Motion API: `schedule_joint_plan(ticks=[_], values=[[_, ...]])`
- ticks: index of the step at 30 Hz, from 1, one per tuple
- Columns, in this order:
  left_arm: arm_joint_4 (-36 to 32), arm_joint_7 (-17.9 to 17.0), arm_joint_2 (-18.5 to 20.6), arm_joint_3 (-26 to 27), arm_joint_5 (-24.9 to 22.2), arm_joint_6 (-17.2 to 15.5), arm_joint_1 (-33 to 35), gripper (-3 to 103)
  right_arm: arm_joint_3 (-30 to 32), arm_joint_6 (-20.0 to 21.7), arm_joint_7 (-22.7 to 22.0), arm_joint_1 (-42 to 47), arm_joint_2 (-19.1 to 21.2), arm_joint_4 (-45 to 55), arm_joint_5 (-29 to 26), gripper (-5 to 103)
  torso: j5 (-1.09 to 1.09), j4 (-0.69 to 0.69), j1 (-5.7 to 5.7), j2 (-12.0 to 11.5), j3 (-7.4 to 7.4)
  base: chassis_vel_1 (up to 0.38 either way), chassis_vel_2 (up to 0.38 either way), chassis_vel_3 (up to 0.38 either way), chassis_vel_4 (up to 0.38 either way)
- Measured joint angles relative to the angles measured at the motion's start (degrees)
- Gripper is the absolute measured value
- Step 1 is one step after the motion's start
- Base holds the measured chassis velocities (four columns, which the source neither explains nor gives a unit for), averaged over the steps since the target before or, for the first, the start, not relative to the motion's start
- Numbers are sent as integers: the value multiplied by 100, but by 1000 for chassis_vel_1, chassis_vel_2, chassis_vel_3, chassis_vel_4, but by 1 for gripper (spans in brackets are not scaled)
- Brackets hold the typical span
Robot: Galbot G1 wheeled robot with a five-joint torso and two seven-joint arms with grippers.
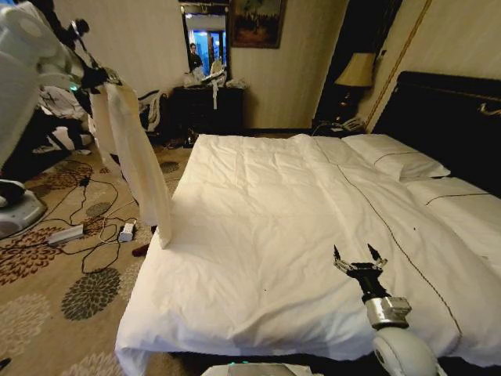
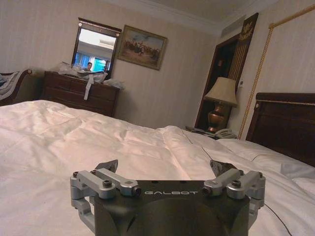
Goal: Pick up the clothes from the bed and hang them on the clothes hanger.
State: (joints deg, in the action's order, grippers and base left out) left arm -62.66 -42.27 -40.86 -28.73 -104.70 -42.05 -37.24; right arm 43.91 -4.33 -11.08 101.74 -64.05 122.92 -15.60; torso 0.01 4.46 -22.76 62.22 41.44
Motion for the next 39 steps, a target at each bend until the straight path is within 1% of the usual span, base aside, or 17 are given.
schedule_joint_plan(ticks=[10, 14, 16, 17, 20, 21, 23, 24, 25, 26, 29, 30, 32, 34, 35, 37, 39], values=[[-213, -39, 144, 14, -108, 0, -13, 100, 0, 0, 0, -1, 0, 0, 0, 100, -1, 0, 0, 0, 0, 0, 0, 0, 0], [-395, -81, 210, 57, -163, -1, 10, 100, 0, 0, 0, -1, 0, 0, 0, 100, -3, 2, 0, -1, 0, 0, 0, 0, 0], [-625, -142, 336, 83, -236, -2, 83, 100, 0, 0, 0, 0, 0, 0, 0, 100, -2, 1, 0, -1, 0, 0, 0, 0, 0], [-625, -142, 336, 83, -236, -2, 83, 100, 0, 0, 0, 0, 0, 0, 0, 100, -2, 1, 0, -1, 0, 0, 0, 0, 0], [-1202, -286, 647, 218, -382, -4, 357, 100, 0, 0, 0, -1, 0, 0, 0, 100, -2, -1, 0, -1, 0, 0, 0, 0, 0], [-1202, -286, 647, 218, -382, -4, 357, 100, 0, 0, 0, -1, 0, 0, 0, 100, -2, -1, 0, -1, 0, 0, 0, 0, 0], [-1677, -342, 934, 339, -391, -5, 663, 100, 0, 0, -1, 0, 0, 0, 0, 100, -2, 3, 0, -1, 0, 0, 0, 0, 0], [-1860, -338, 1084, 384, -353, -7, 817, 100, 0, 0, 0, -1, 1, 0, 0, 100, -2, 3, 0, -1, 0, 0, 0, 0, 0], [-2096, -323, 1298, 460, -323, -8, 1030, 100, 0, 0, -1, 0, 1, 0, 0, 100, 1, 0, 0, -1, 0, 0, 0, 0, 0], [-2096, -323, 1298, 460, -323, -8, 1030, 100, 0, 0, -1, 0, 1, 0, 0, 100, 1, 0, 0, -1, 0, 0, 0, 0, 0], [-2495, -255, 1730, 628, -264, -9, 1443, 100, -1, 0, 0, -2, 1, 0, 0, 100, 2, -3, 1, -1, 0, 0, 0, 0, 0], [-2495, -255, 1730, 628, -264, -9, 1443, 100, -1, 0, 0, -2, 1, 0, 0, 100, 2, -3, 1, -1, 0, 0, 0, 0, 0], [-2811, -111, 2017, 814, -137, -9, 1731, 100, 0, 0, -1, -1, 1, 0, 0, 100, -1, 0, 0, -1, 0, 0, 0, 0, 0], [-3216, 145, 2313, 1102, 102, -10, 2080, 100, 0, 0, -1, -1, 1, 0, 0, 100, 0, 0, 0, -1, 0, 0, 0, 0, 0], [-3216, 145, 2313, 1102, 102, -10, 2080, 100, 0, 0, -1, -1, 1, 0, 0, 100, 0, 0, 0, -1, 0, 0, 0, 0, 0], [-3597, 272, 2528, 1297, 180, -10, 2253, 100, 0, 0, 0, -1, 1, 0, 0, 100, -1, -1, 0, -1, 0, 0, 0, 0, 0], [-4054, 494, 2798, 1397, 347, 142, 2388, 100, 0, 0, -1, -1, 1, 0, 0, 100, -2, 0, 1, 0, -1, 0, 0, 0, 0]])
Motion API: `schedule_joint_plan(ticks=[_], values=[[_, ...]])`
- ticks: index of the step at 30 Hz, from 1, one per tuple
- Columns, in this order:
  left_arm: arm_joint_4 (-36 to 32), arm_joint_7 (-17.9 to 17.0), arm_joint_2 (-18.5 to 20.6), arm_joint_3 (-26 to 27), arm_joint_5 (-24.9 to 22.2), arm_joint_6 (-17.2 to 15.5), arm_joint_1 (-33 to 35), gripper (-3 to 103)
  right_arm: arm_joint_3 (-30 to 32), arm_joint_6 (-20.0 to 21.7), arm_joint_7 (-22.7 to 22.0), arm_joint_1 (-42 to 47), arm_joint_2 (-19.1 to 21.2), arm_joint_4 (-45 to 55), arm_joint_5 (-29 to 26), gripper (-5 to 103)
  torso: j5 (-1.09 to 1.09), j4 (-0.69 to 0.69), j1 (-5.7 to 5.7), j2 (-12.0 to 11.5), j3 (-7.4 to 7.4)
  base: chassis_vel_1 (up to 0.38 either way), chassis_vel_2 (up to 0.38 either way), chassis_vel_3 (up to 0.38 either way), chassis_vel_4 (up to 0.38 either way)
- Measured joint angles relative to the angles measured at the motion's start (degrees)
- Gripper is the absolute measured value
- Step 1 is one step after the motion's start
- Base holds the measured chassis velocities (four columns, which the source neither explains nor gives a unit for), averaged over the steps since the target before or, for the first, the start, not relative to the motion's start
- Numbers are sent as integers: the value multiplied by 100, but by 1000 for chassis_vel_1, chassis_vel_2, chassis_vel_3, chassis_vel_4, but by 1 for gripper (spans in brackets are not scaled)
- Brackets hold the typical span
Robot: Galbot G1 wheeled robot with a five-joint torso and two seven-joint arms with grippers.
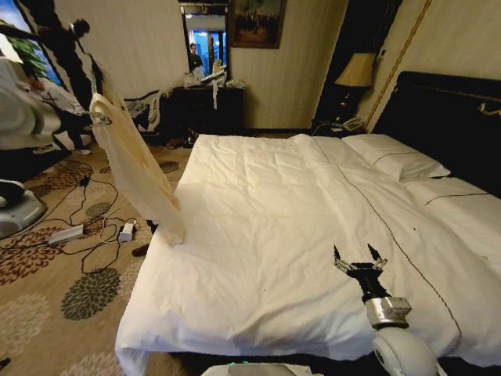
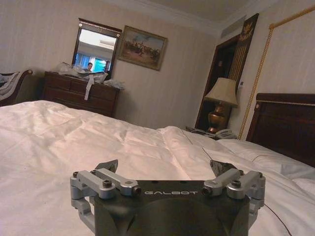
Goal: Pick up the clothes from the bed and hang them on the clothes hanger.
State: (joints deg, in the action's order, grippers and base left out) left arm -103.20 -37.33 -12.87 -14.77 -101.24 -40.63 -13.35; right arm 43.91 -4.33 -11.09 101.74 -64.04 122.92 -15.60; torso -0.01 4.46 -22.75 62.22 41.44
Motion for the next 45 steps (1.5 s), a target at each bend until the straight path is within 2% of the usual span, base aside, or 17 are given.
schedule_joint_plan(ticks=[2, 5, 6, 10, 16, 19, 20, 23, 25, 27, 29, 30, 32, 33, 36, 41, 45], values=[[-189, 158, 120, 13, 132, 151, 55, 100, 0, 0, 0, 2, 0, 0, 0, 100, -1, 1, 0, 0, 0, 0, 0, 0, 0], [-886, 883, 679, -162, 550, 1031, 277, 100, 0, 0, 0, 0, 0, 0, 0, 100, 0, 2, -1, 0, 1, 0, 0, 0, 0], [-886, 883, 679, -162, 550, 1031, 277, 100, 0, 0, 0, 0, 0, 0, 0, 100, 0, 2, -1, 0, 1, 0, 0, 0, 0], [-1711, 1103, 1370, -583, 871, 2126, 593, 100, 0, 0, 0, -1, 0, 0, 0, 100, 0, -4, 1, 0, 0, 0, 0, 0, 0], [-1965, 767, 1608, -832, 851, 2374, 564, 100, -1, 0, 0, 1, 0, 0, 0, 100, 2, 2, -2, 0, 1, 0, 0, 0, 0], [-2111, 496, 1670, -726, 458, 2200, 406, 100, 0, 0, 0, 0, 0, 0, 0, 100, 1, -1, -2, 0, 1, 0, 0, 0, 0], [-2247, 330, 1691, -607, 150, 1996, 301, 100, 0, 0, 0, 0, 0, 0, 0, 100, -1, -1, -1, 0, 0, 0, 0, 0, 0], [-2283, 371, 1676, -573, 245, 1947, 280, 100, -1, 0, 0, 1, 0, 0, 0, 100, -2, -2, 0, 0, 0, 0, 0, 0, 0], [-2058, 499, 1308, -608, 743, 2044, 446, 100, -1, 0, 0, 1, 0, 0, 0, 100, -1, -6, 0, 0, 1, 0, 0, 0, 0], [-1752, 531, 706, -603, 1104, 2180, 634, 100, -1, 0, 1, 0, 0, 0, 0, 100, 3, 0, -1, 0, 1, 0, 0, 0, 0], [-1641, 539, 486, -598, 1233, 2214, 690, 100, -1, 0, 1, 0, 0, 0, 0, 100, 3, 0, -1, 0, 1, 0, 0, 0, 0], [-1307, 624, -120, -609, 1655, 2345, 823, 100, -1, 0, 1, 1, 0, 0, 0, 100, 0, 4, -1, 0, 2, 0, 0, 0, 0], [-1140, 693, -381, -646, 1853, 2427, 868, 100, -1, 0, 1, 1, 0, 0, 0, 100, -1, 4, -2, 0, 1, 0, 0, 0, 0], [-740, 851, -909, -755, 2252, 2596, 1000, 100, 0, 0, -1, 1, 0, 0, 0, 100, -3, 5, -2, 0, 2, 0, 0, 0, 0], [-13, 1108, -1723, -880, 2818, 2864, 1499, 100, -1, 0, 1, 0, 0, 0, 0, 100, -2, 3, -3, -1, 2, 0, 0, 0, 0], [422, 1317, -2211, -805, 3543, 3103, 2453, 100, -1, 0, 1, 1, 0, -1, -1, 100, 1, 0, -3, -2, 2, 0, 0, 0, 0], [265, 1388, -2387, -376, 4342, 3421, 3879, 100, -1, 0, 1, 0, 0, 0, 0, 100, 0, -2, -3, -1, 2, 0, 0, 0, 0]])
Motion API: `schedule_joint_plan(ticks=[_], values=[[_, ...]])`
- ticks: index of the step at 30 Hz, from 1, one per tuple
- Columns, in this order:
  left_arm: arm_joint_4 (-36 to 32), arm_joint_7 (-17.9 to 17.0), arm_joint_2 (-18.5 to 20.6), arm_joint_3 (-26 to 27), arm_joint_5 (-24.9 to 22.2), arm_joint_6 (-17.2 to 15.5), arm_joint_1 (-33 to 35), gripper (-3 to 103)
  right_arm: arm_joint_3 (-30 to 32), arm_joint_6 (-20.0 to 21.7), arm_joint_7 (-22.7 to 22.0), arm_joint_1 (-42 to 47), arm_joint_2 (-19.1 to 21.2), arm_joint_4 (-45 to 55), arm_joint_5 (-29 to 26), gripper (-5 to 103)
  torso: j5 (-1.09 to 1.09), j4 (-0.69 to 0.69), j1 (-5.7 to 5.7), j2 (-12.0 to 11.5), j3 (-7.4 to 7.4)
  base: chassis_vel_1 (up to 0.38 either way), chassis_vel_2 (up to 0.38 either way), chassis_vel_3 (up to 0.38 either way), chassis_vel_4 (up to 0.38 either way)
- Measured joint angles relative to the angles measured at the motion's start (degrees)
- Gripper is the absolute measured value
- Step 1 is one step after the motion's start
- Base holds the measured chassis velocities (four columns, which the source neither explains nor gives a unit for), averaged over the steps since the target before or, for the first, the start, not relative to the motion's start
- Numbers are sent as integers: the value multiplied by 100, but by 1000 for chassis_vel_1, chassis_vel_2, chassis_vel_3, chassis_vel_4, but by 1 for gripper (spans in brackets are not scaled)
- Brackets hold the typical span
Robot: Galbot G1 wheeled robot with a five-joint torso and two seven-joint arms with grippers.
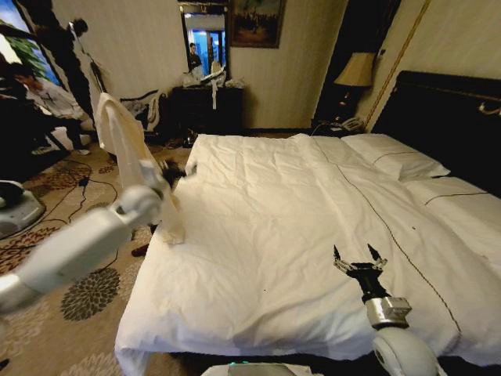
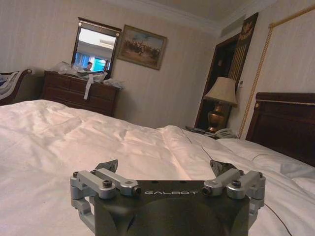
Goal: Pick up the clothes from the bed and hang them on the clothes hanger.
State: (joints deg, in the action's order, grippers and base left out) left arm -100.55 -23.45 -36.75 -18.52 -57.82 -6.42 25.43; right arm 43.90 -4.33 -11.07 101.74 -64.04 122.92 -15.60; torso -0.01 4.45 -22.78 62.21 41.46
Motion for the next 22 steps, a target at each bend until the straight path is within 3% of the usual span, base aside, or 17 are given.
schedule_joint_plan(ticks=[3, 5, 6, 11, 13, 14, 16, 17, 19, 21, 22], values=[[-279, -42, 36, 320, 150, 88, 540, 100, 0, 0, 0, 0, 0, 0, 0, 100, 3, 2, 1, 0, 0, 0, 0, 0, 0], [-918, -140, 152, 1224, 589, 289, 1837, 100, 0, 0, 0, 1, 0, -1, 0, 100, -3, 1, 2, 0, -2, 0, 0, 0, 0], [-918, -140, 152, 1224, 589, 289, 1837, 100, 0, 0, 0, 1, 0, -1, 0, 100, -3, 1, 2, 0, -2, 0, 0, 0, 0], [-1758, 87, -59, 3382, 1878, 925, 5132, 100, 0, 0, 0, 0, 0, 0, 0, 100, 3, -3, 3, 1, -2, 0, 0, 0, 0], [-1824, 140, -132, 3590, 2002, 982, 5444, 100, 1, 0, 0, 0, 0, 0, 0, 100, 1, -3, 3, 1, -2, 0, 0, 0, 0], [-2006, 278, -401, 4042, 2289, 1093, 6128, 100, 1, 0, -1, 0, 0, 0, 0, 100, -1, 0, 3, 2, -3, 0, 0, 0, 0], [-2211, 451, -860, 4453, 2660, 1227, 6714, 100, 1, 0, 0, 0, 0, 0, 0, 100, 1, 4, 3, 2, -3, 0, 0, 0, 0], [-2211, 451, -860, 4453, 2660, 1227, 6714, 100, 1, 0, 0, 0, 0, 0, 0, 100, 1, 4, 3, 2, -3, 0, 0, 0, 0], [-2450, 642, -1571, 4812, 3160, 1400, 7253, 100, 1, 0, 0, 0, 0, 0, 0, 100, 1, 0, 3, 1, -2, 0, 0, 0, 0], [-2592, 718, -1988, 4991, 3366, 1470, 7495, 100, 1, 0, 0, 0, 0, 0, 0, 100, 0, 1, 4, 2, -2, 0, 0, 0, 0], [-2592, 718, -1988, 4991, 3366, 1470, 7495, 100, 1, 0, 0, 0, 0, 0, 0, 100, 0, 1, 4, 2, -2, 0, 0, 0, 0]])
